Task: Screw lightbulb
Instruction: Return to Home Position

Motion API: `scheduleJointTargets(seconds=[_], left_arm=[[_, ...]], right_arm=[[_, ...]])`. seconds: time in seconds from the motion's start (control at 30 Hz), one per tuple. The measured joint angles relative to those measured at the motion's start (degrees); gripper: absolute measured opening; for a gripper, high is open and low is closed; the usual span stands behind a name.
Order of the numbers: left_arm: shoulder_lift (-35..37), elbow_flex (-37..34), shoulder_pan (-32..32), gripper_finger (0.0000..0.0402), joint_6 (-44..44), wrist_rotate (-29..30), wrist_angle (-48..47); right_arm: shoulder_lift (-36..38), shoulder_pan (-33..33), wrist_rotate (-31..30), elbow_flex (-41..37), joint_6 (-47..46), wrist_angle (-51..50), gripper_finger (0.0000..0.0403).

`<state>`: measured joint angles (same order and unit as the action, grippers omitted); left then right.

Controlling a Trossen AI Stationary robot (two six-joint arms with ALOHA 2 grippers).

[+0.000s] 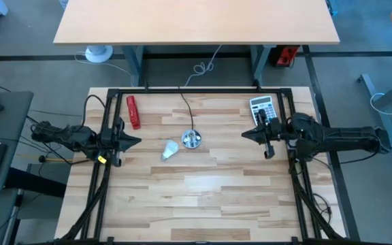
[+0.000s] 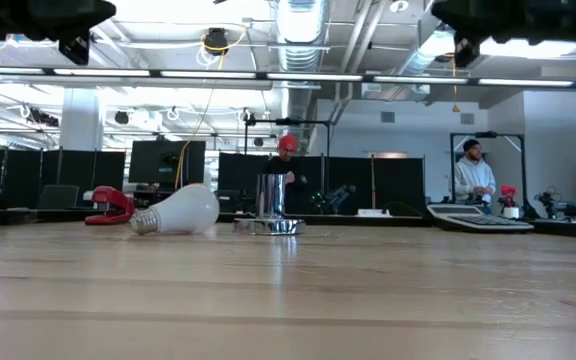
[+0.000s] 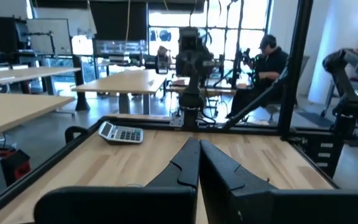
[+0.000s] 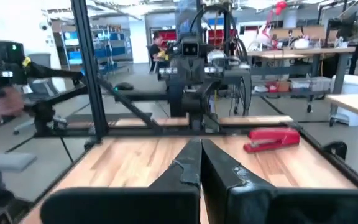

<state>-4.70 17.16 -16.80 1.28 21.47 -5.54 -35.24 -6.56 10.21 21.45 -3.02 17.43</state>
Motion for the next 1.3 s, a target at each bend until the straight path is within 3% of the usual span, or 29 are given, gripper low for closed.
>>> scheduleJointTargets(seconds=[0.13,0.4,0.73,0.97,1.3], left_arm=[[4.76,-3.11,0.0,0.0,-0.07,0.01,-0.08],[4.66,-3.12,0.0,0.0,1.02,0.35,0.42],[4.6,-5.49,0.0,0.0,0.56,0.35,-0.14],[4.58,-9.25,0.0,0.0,-1.28,0.34,1.64],[4.55,-15.94,1.74,0.0,0.67,-0.08,9.81]], right_arm=[[3.69,-2.38,0.76,-6.23,-2.14,4.99,0.0008],[12.94,-4.64,3.17,-12.0,-5.16,6.66,0.0008],[20.41,-4.76,4.34,-12.43,-5.6,-1.64,0.0008],[22.41,-4.73,6.43,-12.41,-5.58,-2.31,0.0008],[25.27,-4.73,6.42,-12.52,-6.2,-7.4,0.0008]])
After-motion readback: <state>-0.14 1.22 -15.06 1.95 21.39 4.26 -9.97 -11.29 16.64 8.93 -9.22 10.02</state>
